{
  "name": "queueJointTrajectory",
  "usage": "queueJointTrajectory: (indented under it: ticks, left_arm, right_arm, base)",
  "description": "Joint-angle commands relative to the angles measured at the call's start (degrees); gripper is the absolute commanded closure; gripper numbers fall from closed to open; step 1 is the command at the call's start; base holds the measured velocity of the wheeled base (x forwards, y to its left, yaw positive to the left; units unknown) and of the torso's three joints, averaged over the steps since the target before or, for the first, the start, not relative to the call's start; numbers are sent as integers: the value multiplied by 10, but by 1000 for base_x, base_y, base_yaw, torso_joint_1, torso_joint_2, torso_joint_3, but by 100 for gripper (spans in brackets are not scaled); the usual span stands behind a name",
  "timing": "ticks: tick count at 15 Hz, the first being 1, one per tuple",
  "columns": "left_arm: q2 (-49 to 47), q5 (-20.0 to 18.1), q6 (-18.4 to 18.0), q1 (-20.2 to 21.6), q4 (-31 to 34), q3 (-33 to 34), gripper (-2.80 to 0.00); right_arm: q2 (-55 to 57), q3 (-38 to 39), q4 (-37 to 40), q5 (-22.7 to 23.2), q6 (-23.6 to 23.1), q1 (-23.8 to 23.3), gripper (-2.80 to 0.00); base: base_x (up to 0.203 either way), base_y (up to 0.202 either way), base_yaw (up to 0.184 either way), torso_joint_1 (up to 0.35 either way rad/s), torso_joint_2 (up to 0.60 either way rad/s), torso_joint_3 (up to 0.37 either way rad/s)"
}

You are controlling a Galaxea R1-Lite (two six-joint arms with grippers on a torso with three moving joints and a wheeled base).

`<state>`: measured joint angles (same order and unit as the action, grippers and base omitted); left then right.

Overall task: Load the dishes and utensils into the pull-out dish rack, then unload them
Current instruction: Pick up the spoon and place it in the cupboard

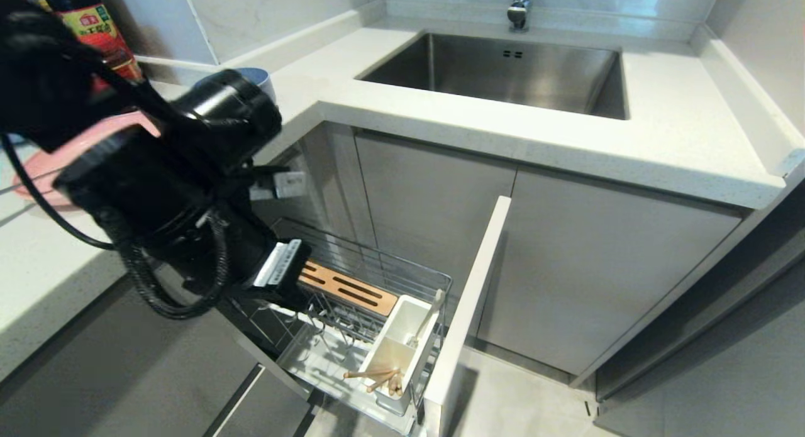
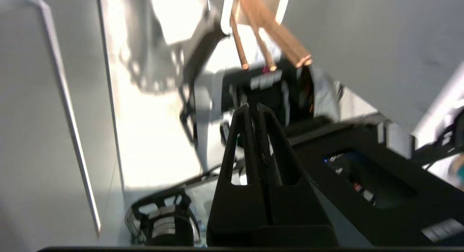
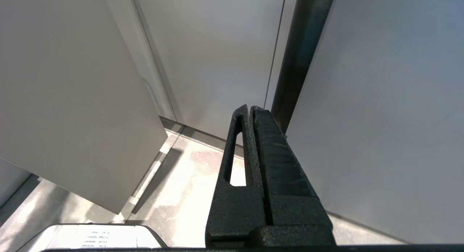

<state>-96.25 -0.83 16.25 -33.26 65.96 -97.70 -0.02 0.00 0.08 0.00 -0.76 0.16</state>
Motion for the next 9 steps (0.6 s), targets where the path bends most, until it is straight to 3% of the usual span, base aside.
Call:
queueJointTrajectory:
  ticks: [1, 5, 9]
  left_arm:
    - [66, 5, 1, 8, 2, -8, 0]
    - [168, 14, -4, 96, -9, -55, 0]
    - [218, 11, -19, 196, -78, -67, 0]
  right_arm:
    - [0, 0, 0, 0, 0, 0, 0]
    - [0, 0, 0, 0, 0, 0, 0]
    - [0, 0, 0, 0, 0, 0, 0]
  base:
    - [0, 0, 0, 0, 0, 0]
    - [0, 0, 0, 0, 0, 0]
    - [0, 0, 0, 0, 0, 0]
